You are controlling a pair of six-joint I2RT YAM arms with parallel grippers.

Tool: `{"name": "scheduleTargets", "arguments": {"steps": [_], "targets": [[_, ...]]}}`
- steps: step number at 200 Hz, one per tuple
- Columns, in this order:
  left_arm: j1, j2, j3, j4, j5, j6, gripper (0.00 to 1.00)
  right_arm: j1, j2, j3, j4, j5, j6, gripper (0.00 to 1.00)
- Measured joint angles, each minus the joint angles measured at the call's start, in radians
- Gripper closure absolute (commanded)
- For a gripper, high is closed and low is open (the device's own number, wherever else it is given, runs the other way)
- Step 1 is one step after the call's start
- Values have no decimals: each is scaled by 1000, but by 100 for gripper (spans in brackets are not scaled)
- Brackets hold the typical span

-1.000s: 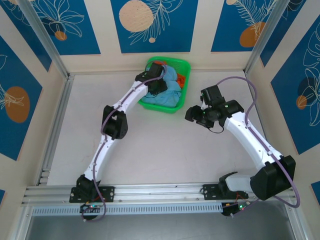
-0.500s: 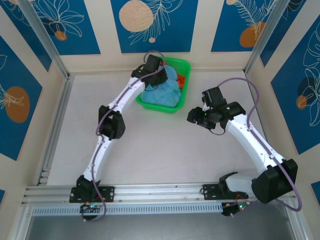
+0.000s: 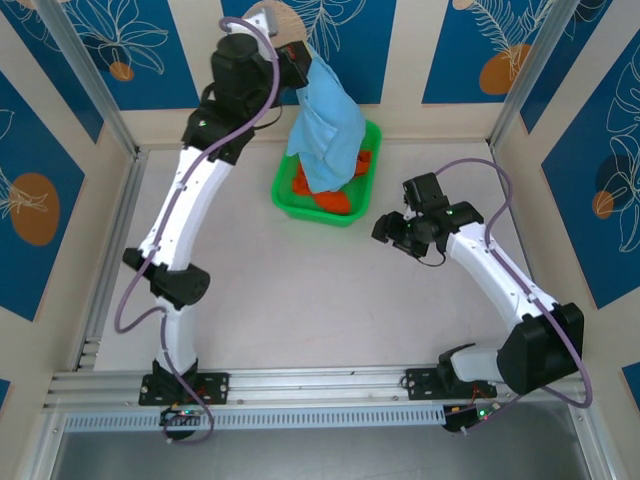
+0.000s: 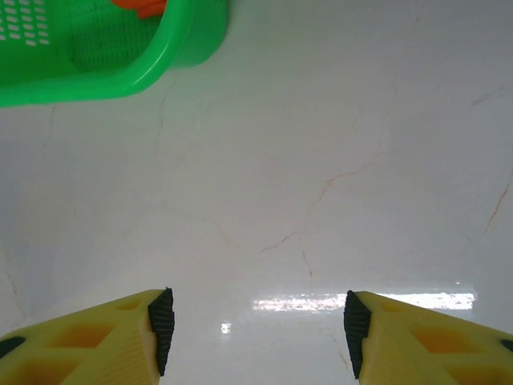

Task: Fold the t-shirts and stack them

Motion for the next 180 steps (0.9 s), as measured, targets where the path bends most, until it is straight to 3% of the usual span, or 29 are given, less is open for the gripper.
{"name": "scheduleTargets", "arguments": {"steps": [58, 99, 118, 147, 180], "targets": [[0, -224, -11, -61, -106, 151, 100, -14, 92, 30, 30, -15, 37, 31], [33, -416, -140, -103, -242, 230, 100, -24, 352, 250, 23, -24, 86, 32], [95, -501, -251, -145, -310, 210, 100, -20, 486, 392, -1, -16, 103, 33], [209, -645, -571, -212, -352, 98, 100, 5, 676, 590, -51, 21, 111, 39], [271, -709, -884, -286, -293, -9, 100, 34, 849, 770, -146, 121, 57, 67]]}}
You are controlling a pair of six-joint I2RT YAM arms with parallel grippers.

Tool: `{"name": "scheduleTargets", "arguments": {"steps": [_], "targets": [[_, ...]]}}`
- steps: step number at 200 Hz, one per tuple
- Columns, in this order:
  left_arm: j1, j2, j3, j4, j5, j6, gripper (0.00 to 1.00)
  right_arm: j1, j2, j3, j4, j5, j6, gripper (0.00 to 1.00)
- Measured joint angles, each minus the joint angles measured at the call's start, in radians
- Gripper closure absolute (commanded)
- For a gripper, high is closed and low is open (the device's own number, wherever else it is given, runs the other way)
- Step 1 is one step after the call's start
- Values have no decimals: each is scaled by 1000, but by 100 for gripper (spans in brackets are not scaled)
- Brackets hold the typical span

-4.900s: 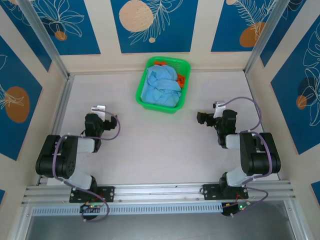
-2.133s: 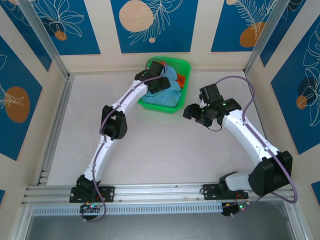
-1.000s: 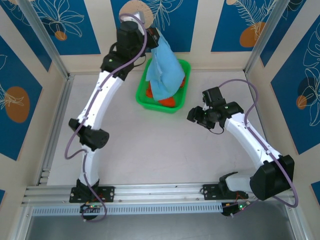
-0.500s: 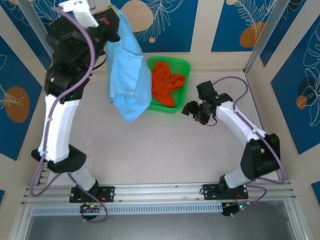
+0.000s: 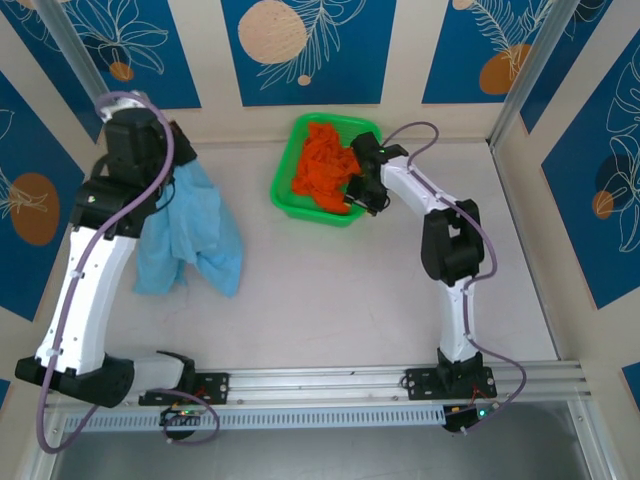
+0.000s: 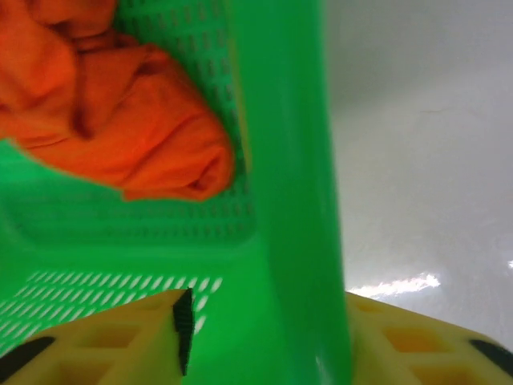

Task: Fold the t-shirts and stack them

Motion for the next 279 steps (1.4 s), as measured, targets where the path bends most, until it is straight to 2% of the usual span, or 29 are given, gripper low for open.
{"name": "scheduleTargets", "arguments": {"steps": [23, 46, 67, 98, 135, 201, 223, 231, 240, 247, 260, 279], "targets": [[14, 3, -122, -30, 87, -42, 100, -8, 35, 23, -32, 49, -50, 80], [15, 3, -196, -24, 187, -71, 100, -42, 17, 4, -18, 63, -130, 82], [15, 3, -246, -12, 265, -105, 100, -95, -33, -61, -3, 84, -210, 89], [15, 7, -291, -5, 347, -156, 100, -213, -145, -192, 28, 128, -312, 89], [15, 42, -298, 33, 422, -194, 100, -357, -263, -322, 66, 238, -444, 89], [-9, 180, -240, 44, 495, -209, 100, -508, -223, -311, 147, 250, -609, 88], [-20, 204, -200, 37, 504, -208, 100, -559, -191, -276, 146, 250, -634, 81], [-26, 211, -185, 33, 507, -208, 100, -579, -180, -261, 142, 250, -635, 73], [-31, 219, -169, 31, 510, -207, 100, -601, -166, -238, 130, 261, -634, 56], [-34, 225, -159, 30, 513, -207, 100, -613, -149, -216, 116, 317, -629, 48], [-39, 240, -143, 29, 525, -206, 100, -638, -109, -168, 77, 417, -597, 40], [-48, 283, -106, 17, 554, -203, 100, -657, -85, -125, 13, 500, -521, 31]]}}
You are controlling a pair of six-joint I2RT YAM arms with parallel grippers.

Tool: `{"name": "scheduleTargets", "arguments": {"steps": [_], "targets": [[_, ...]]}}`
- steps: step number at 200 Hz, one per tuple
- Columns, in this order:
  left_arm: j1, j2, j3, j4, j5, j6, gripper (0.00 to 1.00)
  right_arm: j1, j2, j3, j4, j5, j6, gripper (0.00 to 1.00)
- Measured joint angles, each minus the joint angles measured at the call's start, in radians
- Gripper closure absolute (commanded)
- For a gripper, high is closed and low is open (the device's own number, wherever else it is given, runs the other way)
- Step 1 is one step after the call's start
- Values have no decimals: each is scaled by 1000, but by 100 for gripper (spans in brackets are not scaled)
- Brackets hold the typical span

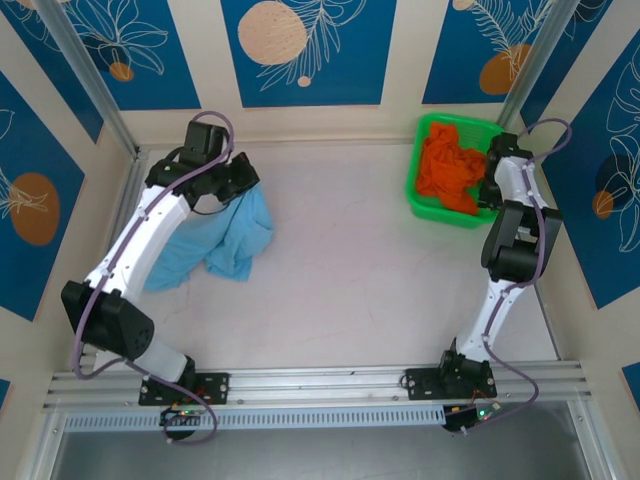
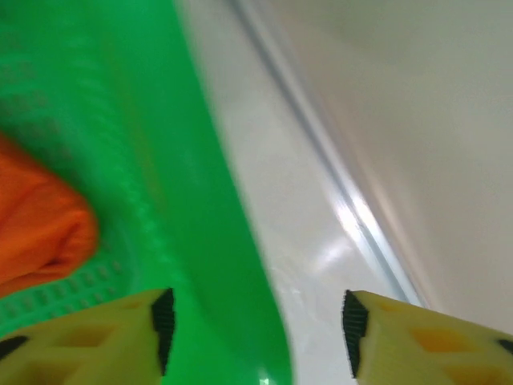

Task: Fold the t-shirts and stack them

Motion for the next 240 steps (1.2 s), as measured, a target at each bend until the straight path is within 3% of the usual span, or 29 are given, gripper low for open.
{"name": "scheduleTargets", "arguments": {"steps": [36, 81, 119, 162, 240], "targets": [[-36, 122, 92, -33, 55, 18, 100, 79, -72, 8, -80, 23, 149, 27], [-87, 202, 140, -64, 88, 25, 100, 375, -242, 10, -11, -129, 257, 28], [-97, 204, 143, -69, 98, 22, 100, 547, -65, 203, -14, -214, 306, 31], [-109, 242, 167, -97, 125, 33, 100, 566, 179, 276, -55, -204, 290, 33], [-188, 367, 230, -137, 148, 65, 100, 421, 149, 190, -63, -222, 252, 32]]}}
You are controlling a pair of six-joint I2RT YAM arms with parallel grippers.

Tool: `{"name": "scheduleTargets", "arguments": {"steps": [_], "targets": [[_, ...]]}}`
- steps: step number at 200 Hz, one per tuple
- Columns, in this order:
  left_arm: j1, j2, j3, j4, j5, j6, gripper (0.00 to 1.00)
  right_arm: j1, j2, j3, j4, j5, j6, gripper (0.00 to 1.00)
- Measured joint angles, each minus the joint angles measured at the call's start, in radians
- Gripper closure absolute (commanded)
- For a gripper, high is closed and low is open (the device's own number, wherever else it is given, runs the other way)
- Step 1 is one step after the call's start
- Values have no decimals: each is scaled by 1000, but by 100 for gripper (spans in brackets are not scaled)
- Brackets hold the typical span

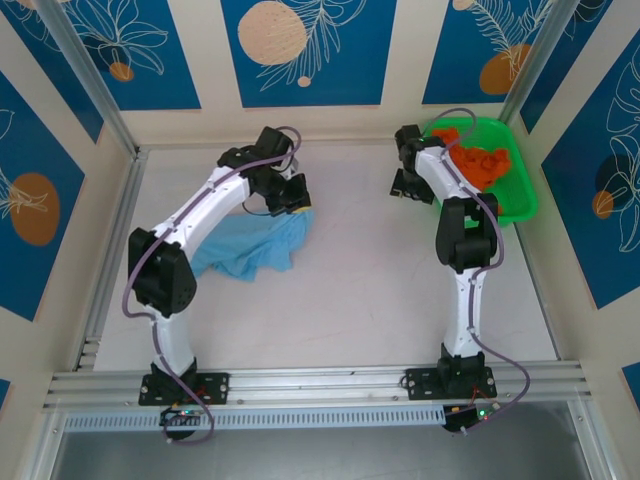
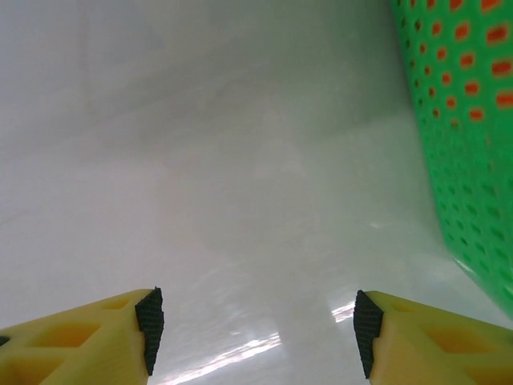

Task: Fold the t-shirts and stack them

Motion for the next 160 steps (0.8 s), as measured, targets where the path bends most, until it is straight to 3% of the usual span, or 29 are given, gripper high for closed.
{"name": "scheduleTargets", "arguments": {"steps": [19, 34, 60, 75, 95, 118, 136, 160], "targets": [[-27, 58, 74, -10, 2, 12, 100, -13, -19, 18, -22, -37, 0, 31], [-52, 104, 132, -14, 8, 17, 87, -17, -72, 5, -13, -121, 4, 28], [-88, 177, 240, -32, 2, 34, 34, -11, -331, -175, 73, -282, 52, 24], [-97, 194, 293, -58, -60, 37, 10, -2, -525, -313, 146, -365, 91, 20], [-93, 179, 333, -89, -191, 39, 9, 8, -727, -478, 226, -479, 123, 21], [-64, 84, 270, -118, -339, 26, 13, 30, -781, -614, 267, -607, 123, 24], [-22, -92, 49, -100, -403, -26, 22, 58, -717, -687, 268, -690, 115, 32], [59, -362, -344, -35, -406, -148, 31, 135, -584, -715, 249, -777, 84, 40]]}}
